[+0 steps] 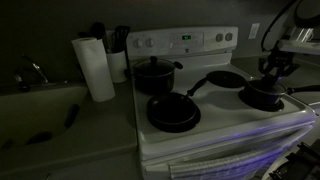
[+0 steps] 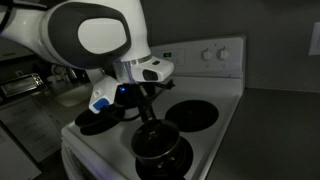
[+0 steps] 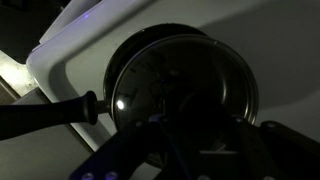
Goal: Cover the pot
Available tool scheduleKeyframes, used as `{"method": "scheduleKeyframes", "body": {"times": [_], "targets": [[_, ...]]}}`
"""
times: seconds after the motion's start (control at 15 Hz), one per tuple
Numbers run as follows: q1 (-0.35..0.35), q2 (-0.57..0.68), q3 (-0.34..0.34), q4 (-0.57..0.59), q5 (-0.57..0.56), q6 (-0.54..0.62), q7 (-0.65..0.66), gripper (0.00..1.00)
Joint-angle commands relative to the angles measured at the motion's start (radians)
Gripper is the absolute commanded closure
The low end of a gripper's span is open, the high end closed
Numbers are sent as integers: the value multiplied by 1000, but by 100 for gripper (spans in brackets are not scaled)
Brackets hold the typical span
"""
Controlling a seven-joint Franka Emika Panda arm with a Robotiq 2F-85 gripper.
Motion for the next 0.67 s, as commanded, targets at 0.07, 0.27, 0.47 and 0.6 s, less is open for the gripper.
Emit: {"method": "scheduleKeyframes", "body": {"times": [0.07, 0.27, 0.47, 0.6], "targets": [[-12, 72, -23, 35, -47, -131, -35, 85], [-15, 76, -27, 42, -72, -134, -19, 85], [-24, 68, -24, 32, -97, -81, 11, 85], [-25, 66, -24, 27, -99, -52, 29, 85]]}}
